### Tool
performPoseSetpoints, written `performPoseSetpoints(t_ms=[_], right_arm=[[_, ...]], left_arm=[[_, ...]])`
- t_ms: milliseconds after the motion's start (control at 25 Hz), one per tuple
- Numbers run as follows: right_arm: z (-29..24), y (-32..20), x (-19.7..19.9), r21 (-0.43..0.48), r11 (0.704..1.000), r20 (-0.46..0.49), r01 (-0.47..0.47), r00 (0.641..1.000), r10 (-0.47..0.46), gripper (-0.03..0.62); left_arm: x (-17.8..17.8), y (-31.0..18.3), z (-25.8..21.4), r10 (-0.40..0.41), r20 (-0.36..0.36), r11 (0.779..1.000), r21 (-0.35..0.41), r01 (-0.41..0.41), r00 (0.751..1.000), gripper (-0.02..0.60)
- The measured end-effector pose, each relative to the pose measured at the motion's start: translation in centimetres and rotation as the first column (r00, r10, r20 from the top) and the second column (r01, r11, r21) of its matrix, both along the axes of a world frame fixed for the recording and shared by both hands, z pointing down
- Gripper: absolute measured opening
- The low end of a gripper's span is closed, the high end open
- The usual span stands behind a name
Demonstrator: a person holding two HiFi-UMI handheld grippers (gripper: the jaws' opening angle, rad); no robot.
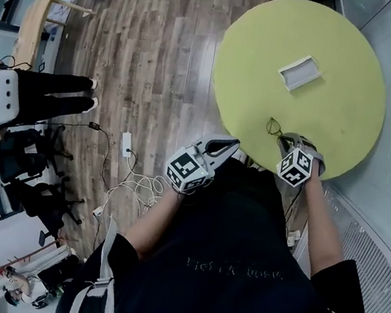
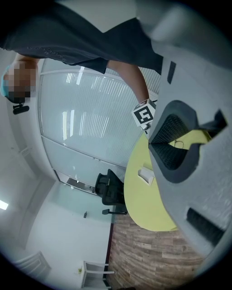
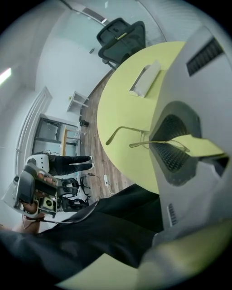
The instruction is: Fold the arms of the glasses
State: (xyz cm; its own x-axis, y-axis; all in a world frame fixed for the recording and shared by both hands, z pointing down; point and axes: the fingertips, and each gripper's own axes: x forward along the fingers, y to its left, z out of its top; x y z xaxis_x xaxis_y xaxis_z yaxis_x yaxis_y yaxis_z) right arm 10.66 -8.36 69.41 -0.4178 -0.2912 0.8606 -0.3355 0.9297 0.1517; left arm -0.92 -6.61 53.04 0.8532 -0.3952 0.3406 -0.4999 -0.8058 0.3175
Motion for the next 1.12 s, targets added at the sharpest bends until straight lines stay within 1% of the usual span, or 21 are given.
performPoseSetpoints(t_ms=[80, 240, 360, 760, 880, 1120], right_arm=[[0.5, -0.8, -0.4, -0.014, 1.0, 0.008, -0.013, 1.0, 0.013, 0.034], [1.3, -1.8, -1.1, -0.015, 1.0, -0.013, 0.005, 1.0, -0.005, 0.034], [2.2, -2.6, -1.6, -0.02, 1.0, -0.011, 0.004, 1.0, -0.004, 0.034], [4.7, -2.7, -3.0, -0.079, 0.996, -0.033, 0.031, 0.999, -0.034, 0.034], [4.7, -3.2, -3.5, -0.08, 0.995, -0.045, 0.055, 0.997, -0.059, 0.034], [6.1, -3.1, -3.5, -0.096, 0.993, -0.057, 0.072, 0.995, -0.078, 0.034]], left_arm=[[-0.5, -0.2, 0.0, -0.005, 0.007, 1.0, 0.0, 0.005, 1.0, 0.018], [-1.5, -0.2, 0.0, -0.032, 0.005, 0.999, -0.005, 0.032, 0.999, 0.018], [-2.0, -0.3, 0.2, -0.041, 0.004, 0.999, -0.006, 0.041, 0.999, 0.018], [-3.0, 0.0, 0.1, -0.062, 0.007, 0.998, -0.027, 0.062, 0.998, 0.018], [-3.4, 0.0, -0.3, -0.071, 0.009, 0.997, -0.031, 0.071, 0.997, 0.018], [-3.2, 0.4, 0.9, -0.09, 0.003, 0.994, -0.055, 0.09, 0.996, 0.018]])
